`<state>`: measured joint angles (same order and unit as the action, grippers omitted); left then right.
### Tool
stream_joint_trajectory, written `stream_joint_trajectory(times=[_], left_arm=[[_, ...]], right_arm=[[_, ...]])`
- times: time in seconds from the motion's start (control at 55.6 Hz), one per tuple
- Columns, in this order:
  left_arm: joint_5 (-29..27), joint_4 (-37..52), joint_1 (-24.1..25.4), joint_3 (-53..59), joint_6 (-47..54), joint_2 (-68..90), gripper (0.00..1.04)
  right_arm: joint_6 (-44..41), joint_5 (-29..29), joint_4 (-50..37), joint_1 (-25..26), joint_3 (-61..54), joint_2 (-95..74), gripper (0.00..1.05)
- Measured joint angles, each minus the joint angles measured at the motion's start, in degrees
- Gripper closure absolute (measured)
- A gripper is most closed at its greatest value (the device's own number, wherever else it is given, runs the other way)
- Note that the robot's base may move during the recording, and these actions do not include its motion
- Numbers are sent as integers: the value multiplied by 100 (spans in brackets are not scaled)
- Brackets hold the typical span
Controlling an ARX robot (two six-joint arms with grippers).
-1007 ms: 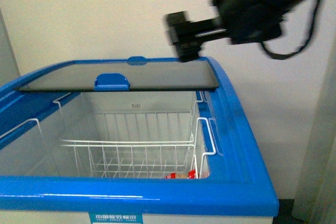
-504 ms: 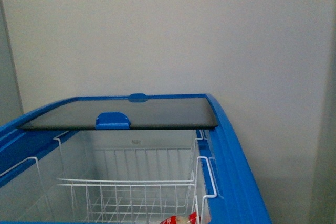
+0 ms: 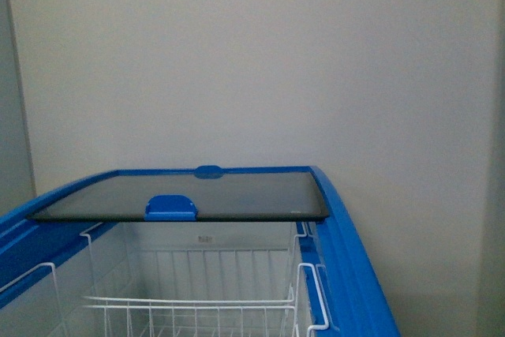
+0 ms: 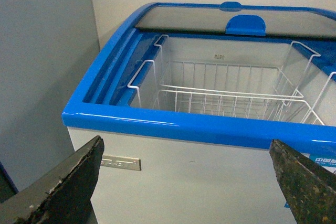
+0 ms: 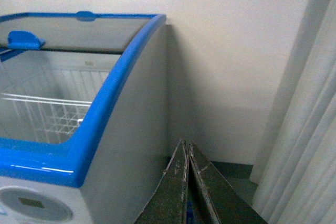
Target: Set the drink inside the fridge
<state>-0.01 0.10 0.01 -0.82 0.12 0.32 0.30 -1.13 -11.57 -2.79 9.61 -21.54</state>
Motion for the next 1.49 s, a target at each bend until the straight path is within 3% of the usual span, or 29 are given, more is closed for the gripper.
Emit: stream_joint_trajectory(times=[0.126, 0.683, 0.863, 1.205, 1.295, 1.493], left_arm=[[0, 0, 0, 0, 0, 0, 8], [0, 0, 0, 0, 0, 0, 8], [-2, 0, 0, 0, 0, 0, 8], [0, -2, 0, 0, 0, 0, 8], [0, -2, 0, 0, 0, 0, 8], [0, -2, 0, 0, 0, 0, 8]], right_arm=[[2, 52, 0, 240, -116, 179, 102], [2, 111, 291, 267, -695, 1012, 102], [-2, 107, 1139, 267, -868, 1961, 102], [-7, 114, 1158, 269, -868, 2127, 102], [-13, 111, 1158, 269, -868, 2127, 90], [-13, 114, 1158, 269, -868, 2127, 50]])
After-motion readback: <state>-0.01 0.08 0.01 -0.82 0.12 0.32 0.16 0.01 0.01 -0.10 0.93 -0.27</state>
